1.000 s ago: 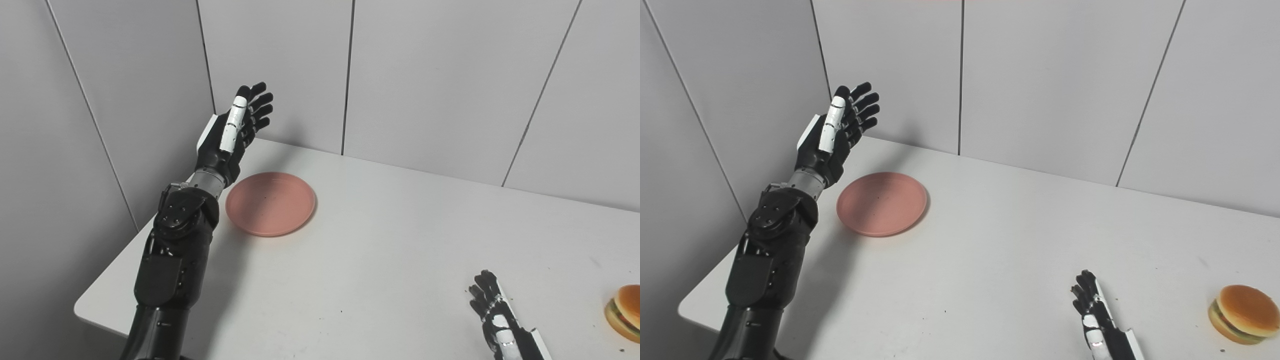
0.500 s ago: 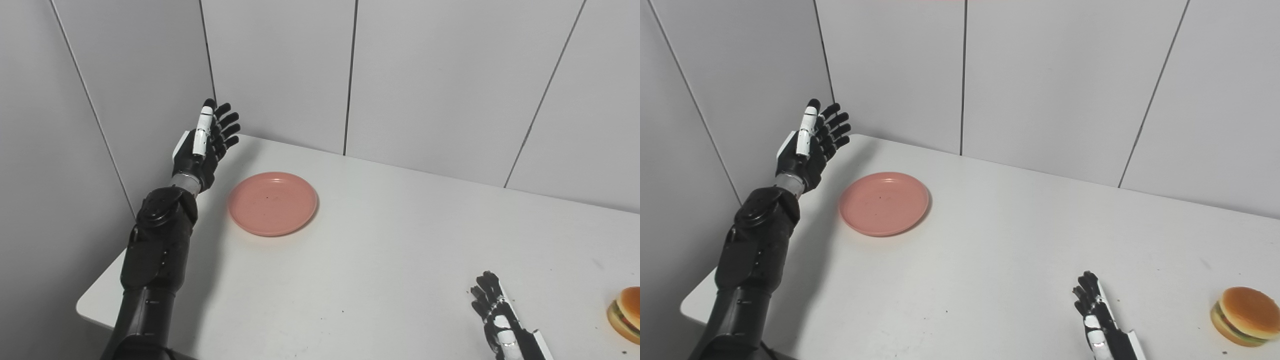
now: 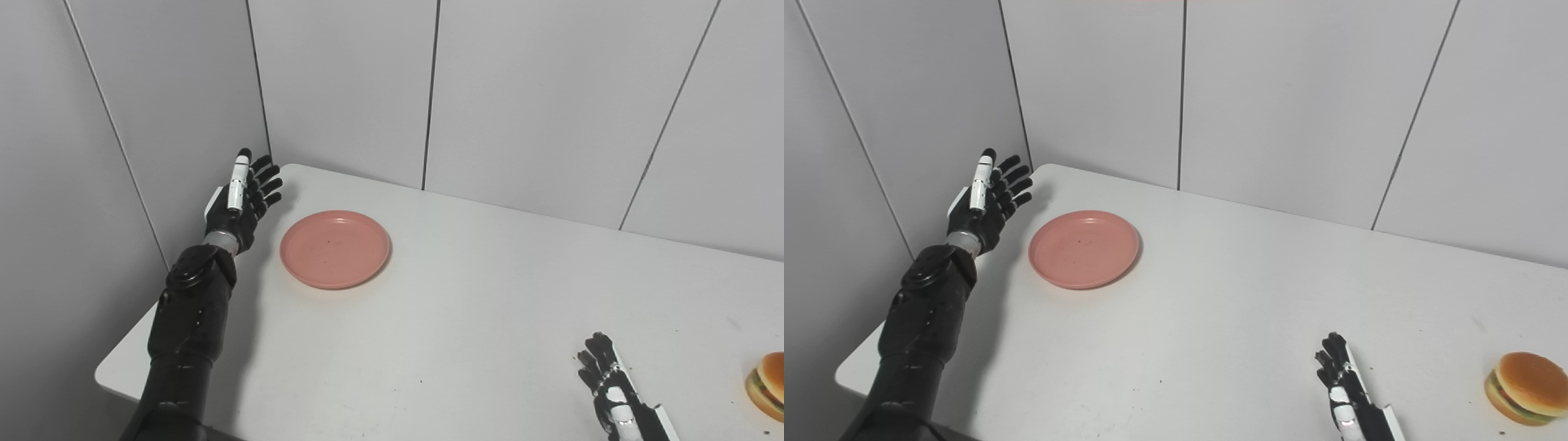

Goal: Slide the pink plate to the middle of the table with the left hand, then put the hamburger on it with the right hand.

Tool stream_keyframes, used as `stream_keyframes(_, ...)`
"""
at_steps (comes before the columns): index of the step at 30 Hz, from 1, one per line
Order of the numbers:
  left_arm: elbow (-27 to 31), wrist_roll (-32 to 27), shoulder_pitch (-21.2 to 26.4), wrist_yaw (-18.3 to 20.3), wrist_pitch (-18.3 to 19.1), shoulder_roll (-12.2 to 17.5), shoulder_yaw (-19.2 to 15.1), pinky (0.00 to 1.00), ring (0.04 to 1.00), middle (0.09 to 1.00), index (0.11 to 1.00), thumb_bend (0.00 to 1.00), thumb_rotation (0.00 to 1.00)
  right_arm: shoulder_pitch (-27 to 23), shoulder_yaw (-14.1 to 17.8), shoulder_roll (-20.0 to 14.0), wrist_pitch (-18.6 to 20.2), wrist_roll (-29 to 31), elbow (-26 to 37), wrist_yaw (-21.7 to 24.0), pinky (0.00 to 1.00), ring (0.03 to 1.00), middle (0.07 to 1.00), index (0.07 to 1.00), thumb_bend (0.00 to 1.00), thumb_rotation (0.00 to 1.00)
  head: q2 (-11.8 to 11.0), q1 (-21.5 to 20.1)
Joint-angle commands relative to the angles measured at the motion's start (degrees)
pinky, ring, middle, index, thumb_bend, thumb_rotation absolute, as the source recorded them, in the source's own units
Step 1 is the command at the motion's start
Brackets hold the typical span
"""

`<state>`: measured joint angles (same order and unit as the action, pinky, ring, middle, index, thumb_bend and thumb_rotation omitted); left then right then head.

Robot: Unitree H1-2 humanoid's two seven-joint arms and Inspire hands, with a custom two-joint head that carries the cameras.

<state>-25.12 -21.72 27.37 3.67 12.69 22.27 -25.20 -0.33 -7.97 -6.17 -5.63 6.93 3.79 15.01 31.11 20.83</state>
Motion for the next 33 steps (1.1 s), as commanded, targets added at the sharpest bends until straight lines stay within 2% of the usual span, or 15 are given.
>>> stream_keyframes(1, -0.3, -0.47, 3.74, 0.54, -3.25, 2.06, -0.44, 0.89, 0.882, 0.869, 0.843, 0.49, 1.0, 0.7, 0.47, -0.29, 0.56, 0.23, -0.8, -0.03, 1.0, 0.977, 0.992, 1.0, 0.53, 0.93, 0.05, 0.08)
stream_keyframes(9, -4.11, 0.13, 3.49, 0.72, -5.9, 2.07, 0.03, 0.91, 0.894, 0.881, 0.854, 0.54, 0.99, 0.72, 0.42, -0.42, 0.3, -0.11, -0.78, 0.02, 1.0, 0.983, 0.994, 1.0, 0.53, 0.93, 0.41, 0.1)
stream_keyframes(14, -4.59, -0.04, 3.26, -0.14, -5.95, 1.55, -0.25, 0.9, 0.883, 0.872, 0.847, 0.51, 0.99, 0.76, 0.43, -0.4, 0.16, 0.05, -0.7, 0.17, 1.0, 0.983, 0.994, 1.0, 0.54, 0.93, 0.66, -0.07)
stream_keyframes(20, -6.33, -0.6, 2.94, 1.26, -7.17, 0.71, 0.13, 0.91, 0.886, 0.877, 0.861, 0.5, 1.0, 0.73, 0.41, -0.33, 0.82, -0.17, -0.31, -0.05, 1.0, 0.981, 0.992, 1.0, 0.53, 0.94, 0.78, -0.16)
stream_keyframes(33, 0.09, -0.96, -0.47, 0.74, -5.3, -3.89, 2.18, 0.86, 0.853, 0.852, 0.84, 0.49, 1.0, 0.72, 0.45, -0.06, 1.1, -0.37, -0.13, -0.16, 1.0, 0.981, 0.99, 1.0, 0.54, 0.94, 1.18, -0.81)
